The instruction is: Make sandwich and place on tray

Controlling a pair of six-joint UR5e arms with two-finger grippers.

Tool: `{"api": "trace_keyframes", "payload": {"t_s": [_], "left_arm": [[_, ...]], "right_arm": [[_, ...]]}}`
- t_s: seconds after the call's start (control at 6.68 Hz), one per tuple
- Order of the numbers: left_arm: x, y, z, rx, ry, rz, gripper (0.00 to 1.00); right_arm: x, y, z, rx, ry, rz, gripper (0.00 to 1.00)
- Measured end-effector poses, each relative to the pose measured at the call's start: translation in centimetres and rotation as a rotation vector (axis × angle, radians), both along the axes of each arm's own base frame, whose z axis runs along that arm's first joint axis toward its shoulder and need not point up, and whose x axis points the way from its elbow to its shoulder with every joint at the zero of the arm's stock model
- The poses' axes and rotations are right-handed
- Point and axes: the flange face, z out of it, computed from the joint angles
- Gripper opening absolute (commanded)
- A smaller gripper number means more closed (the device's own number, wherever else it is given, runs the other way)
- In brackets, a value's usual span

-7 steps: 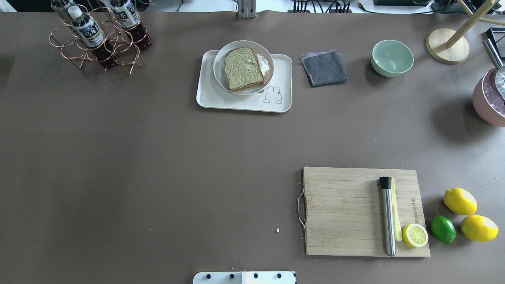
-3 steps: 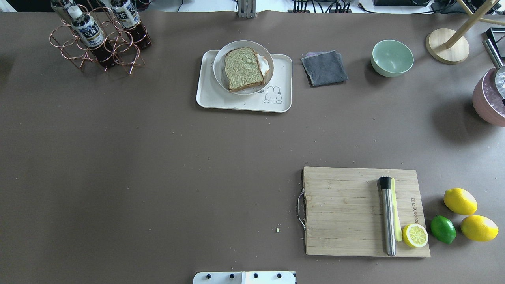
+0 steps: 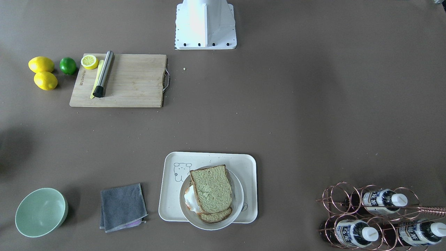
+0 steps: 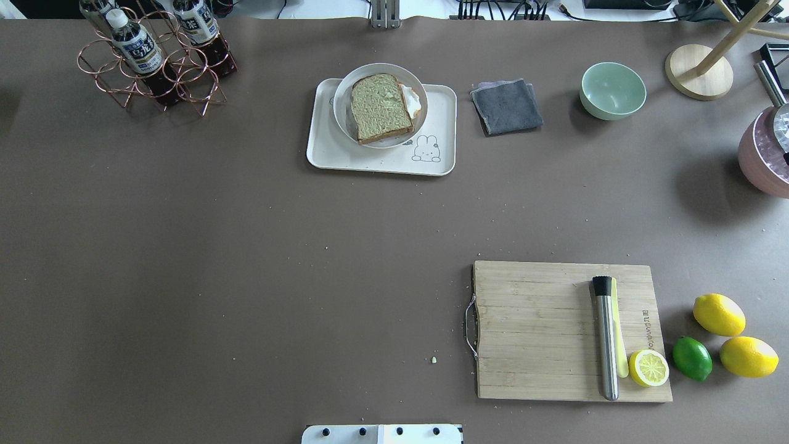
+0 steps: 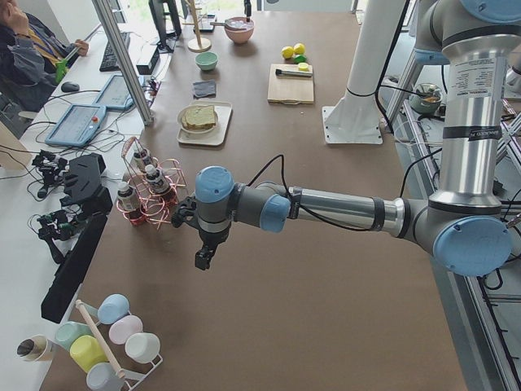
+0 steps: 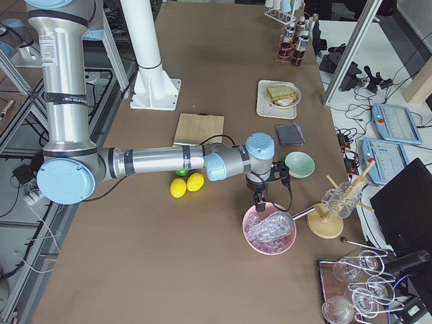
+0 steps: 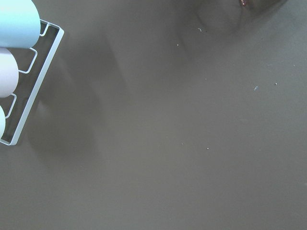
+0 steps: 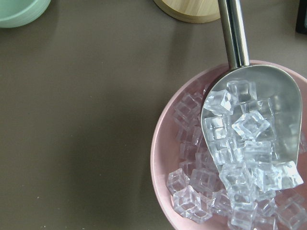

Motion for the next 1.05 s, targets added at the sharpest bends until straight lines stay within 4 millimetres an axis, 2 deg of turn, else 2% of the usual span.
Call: {"api": "trace_keyframes", "payload": {"t_s": [1.05], "left_arm": [[-0.02,0.03,0.12,0.005,0.000,-0.003,0.98]], "right_arm": [[-0.07,-0.02,-0.06,0.001,-0.001,-0.001,1.00]]}}
